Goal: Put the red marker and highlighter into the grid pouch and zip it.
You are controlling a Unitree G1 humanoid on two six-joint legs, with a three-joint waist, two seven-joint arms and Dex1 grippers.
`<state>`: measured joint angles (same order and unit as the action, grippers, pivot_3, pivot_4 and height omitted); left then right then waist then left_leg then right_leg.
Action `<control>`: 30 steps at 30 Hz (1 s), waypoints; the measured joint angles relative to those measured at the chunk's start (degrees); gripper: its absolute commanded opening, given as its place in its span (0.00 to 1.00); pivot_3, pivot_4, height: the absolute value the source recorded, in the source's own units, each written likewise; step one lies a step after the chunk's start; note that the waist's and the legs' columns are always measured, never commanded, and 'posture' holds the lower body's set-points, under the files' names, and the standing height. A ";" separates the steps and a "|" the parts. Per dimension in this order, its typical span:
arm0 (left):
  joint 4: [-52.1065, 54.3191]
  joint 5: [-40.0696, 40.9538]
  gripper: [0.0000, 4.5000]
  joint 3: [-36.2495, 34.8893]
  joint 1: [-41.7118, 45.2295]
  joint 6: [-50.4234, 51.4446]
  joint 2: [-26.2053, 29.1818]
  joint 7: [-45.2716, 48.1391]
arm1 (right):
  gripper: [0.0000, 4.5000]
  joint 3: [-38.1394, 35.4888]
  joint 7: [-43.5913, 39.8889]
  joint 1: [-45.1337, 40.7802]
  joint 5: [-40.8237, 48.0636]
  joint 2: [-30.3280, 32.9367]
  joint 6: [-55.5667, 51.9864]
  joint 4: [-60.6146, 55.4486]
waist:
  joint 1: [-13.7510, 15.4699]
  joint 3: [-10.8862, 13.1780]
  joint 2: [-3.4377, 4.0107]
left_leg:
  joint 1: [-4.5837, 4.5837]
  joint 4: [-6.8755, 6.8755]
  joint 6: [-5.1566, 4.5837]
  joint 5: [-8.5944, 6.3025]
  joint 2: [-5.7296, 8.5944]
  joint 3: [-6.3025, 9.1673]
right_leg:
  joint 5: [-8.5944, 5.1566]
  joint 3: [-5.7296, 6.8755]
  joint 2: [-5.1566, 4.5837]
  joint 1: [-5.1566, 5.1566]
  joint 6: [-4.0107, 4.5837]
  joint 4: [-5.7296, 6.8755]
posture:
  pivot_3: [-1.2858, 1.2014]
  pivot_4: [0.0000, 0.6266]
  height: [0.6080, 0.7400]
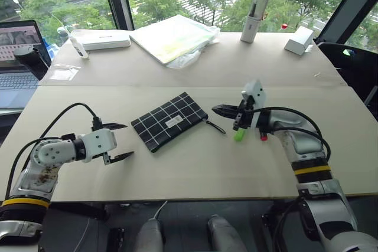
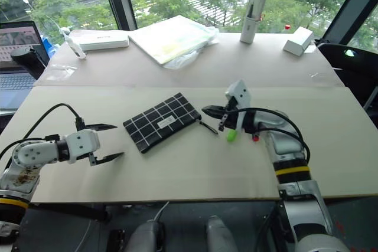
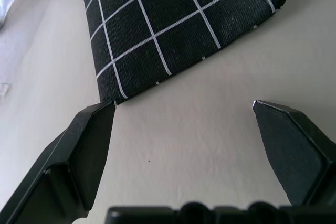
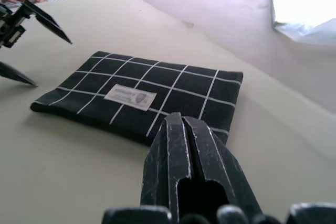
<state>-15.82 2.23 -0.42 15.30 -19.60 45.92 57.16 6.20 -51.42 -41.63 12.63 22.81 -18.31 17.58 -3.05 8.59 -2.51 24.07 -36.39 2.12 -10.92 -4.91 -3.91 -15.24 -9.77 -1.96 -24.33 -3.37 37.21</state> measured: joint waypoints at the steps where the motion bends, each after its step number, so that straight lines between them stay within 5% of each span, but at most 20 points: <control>1: -0.21 0.07 1.00 0.60 0.66 -0.21 -1.12 -0.13 | 0.01 1.21 1.35 -1.37 -1.47 -1.26 0.45 1.27 | 0.04 0.00 0.00 | 0.06 0.00 0.00 0.00 0.00 0.03 | 0.00 0.03 0.00 -0.04 0.00 0.01 | 0.52 0.24 1.00; 16: -5.62 0.98 1.00 1.56 2.08 -6.37 -2.32 -0.27 | 0.01 11.14 8.11 -7.76 -18.26 -4.60 15.34 21.12 | 0.19 -0.01 0.02 | 0.10 -0.02 0.00 0.01 0.00 0.26 | 0.01 0.32 -0.03 0.02 0.02 0.08 | 0.52 0.24 1.00; 30: -6.43 0.37 1.00 2.17 2.08 -8.94 -2.80 -0.93 | 0.01 11.59 9.50 -10.95 -22.35 -5.29 20.24 27.96 | -0.07 -0.04 0.06 | 0.10 -0.07 0.00 0.01 0.02 0.35 | 0.01 0.42 -0.07 0.12 0.02 0.09 | 0.52 0.24 1.00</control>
<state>-22.25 2.60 1.75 17.38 -28.54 43.12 56.23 17.79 -41.92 -52.58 -9.71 17.52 1.92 45.55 -3.12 8.55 -2.45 24.17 -36.46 2.12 -10.91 -4.90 -3.57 -15.23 -9.35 -2.04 -24.21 -3.34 37.30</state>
